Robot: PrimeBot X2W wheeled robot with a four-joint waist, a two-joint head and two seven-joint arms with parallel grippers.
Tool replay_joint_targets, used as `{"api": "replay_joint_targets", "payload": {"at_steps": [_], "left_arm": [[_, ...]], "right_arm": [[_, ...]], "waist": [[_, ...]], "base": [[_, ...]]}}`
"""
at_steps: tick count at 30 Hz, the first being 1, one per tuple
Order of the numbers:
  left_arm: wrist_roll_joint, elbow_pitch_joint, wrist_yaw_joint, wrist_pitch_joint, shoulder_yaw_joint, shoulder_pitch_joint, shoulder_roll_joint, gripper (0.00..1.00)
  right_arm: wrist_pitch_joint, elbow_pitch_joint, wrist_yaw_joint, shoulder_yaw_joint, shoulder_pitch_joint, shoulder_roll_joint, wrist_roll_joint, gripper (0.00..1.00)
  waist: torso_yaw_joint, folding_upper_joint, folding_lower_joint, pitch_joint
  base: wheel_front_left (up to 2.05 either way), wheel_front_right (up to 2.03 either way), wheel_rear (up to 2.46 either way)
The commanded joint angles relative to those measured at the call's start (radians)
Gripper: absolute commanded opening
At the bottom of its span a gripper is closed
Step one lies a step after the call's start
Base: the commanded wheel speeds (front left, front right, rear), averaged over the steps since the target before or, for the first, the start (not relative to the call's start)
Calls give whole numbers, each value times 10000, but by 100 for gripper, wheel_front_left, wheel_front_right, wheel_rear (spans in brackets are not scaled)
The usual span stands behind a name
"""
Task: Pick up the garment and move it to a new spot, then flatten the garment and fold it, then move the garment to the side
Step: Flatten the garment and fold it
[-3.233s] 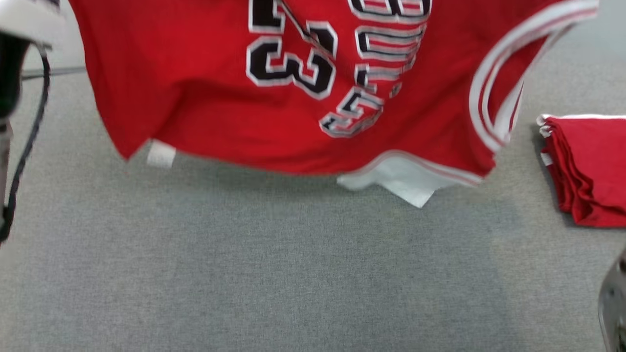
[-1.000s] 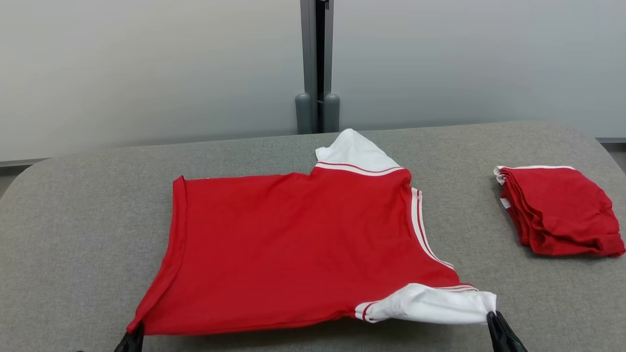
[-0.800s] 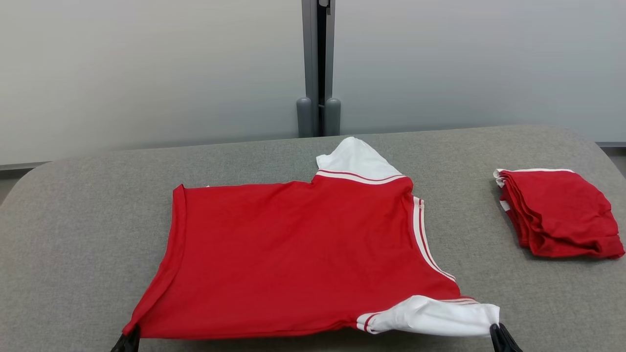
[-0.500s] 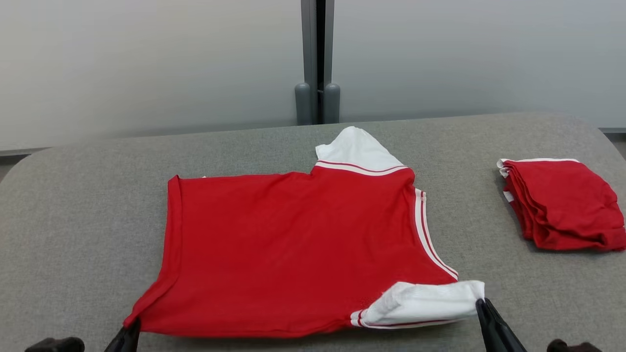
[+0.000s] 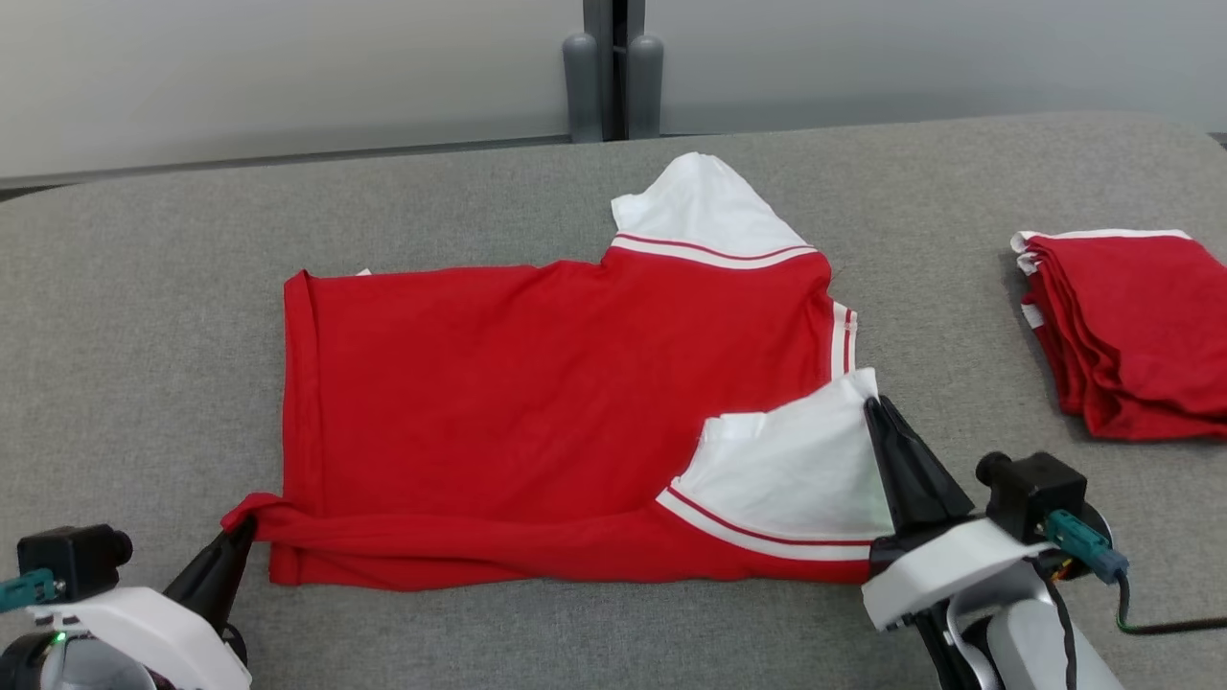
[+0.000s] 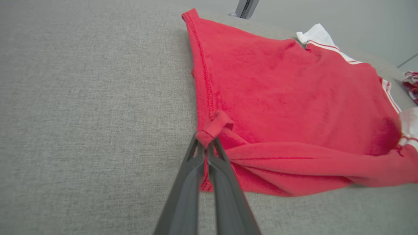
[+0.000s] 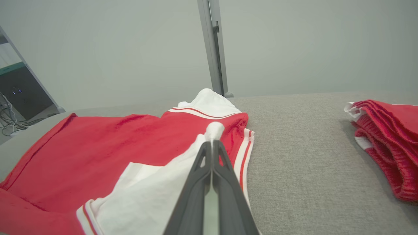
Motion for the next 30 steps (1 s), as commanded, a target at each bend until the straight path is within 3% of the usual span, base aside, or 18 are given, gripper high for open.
{"api": "replay_joint_targets", "payload": {"at_steps": [1,5,11,12,13,14,15,19,23,30], "left_arm": [[-157,342,-226,90,15,-491,24,0],[-373,966,-583,291,-135,-1247,-32,0],[-500,1551,-787,366,-423,-1877,-163,0],[-565,1596,-826,283,-465,-1991,-233,17],[-488,1651,-832,144,-502,-2091,-237,76],[-447,1721,-838,26,-524,-2093,-250,100],[-461,1787,-851,-131,-543,-2055,-329,100],[220,1846,-520,-1534,-402,-1867,-451,100],[821,1477,189,-2901,-20,-1560,-729,100],[2421,-442,1133,-3249,852,-591,-1294,100]], "right_arm": [[-186,427,-1,153,-619,-101,-3,0],[-487,1321,-2,470,-1681,-217,9,0],[-659,2434,-2,649,-2521,-220,161,0],[-686,2652,-2,652,-2623,-208,167,0],[-749,2832,-2,663,-2704,-187,156,16],[-804,2973,-2,633,-2739,-161,112,45],[-880,3113,-2,601,-2758,-131,43,100],[-1208,3007,-2,214,-2510,9,-472,100],[-1336,2016,-2,-413,-1814,135,-1244,100],[-1355,-303,-2,-918,177,224,-1572,100]], "waist": [[105,0,0,409],[172,0,0,721],[261,0,0,931],[286,0,0,964],[308,0,0,978],[317,0,0,994],[323,0,0,1005],[310,0,0,965],[326,0,0,717],[271,0,0,96]], "base": [[0,0,0],[0,0,0],[0,0,0],[0,0,0],[0,0,0],[0,0,0],[0,0,0],[0,0,0],[0,0,0],[0,0,0]]}}
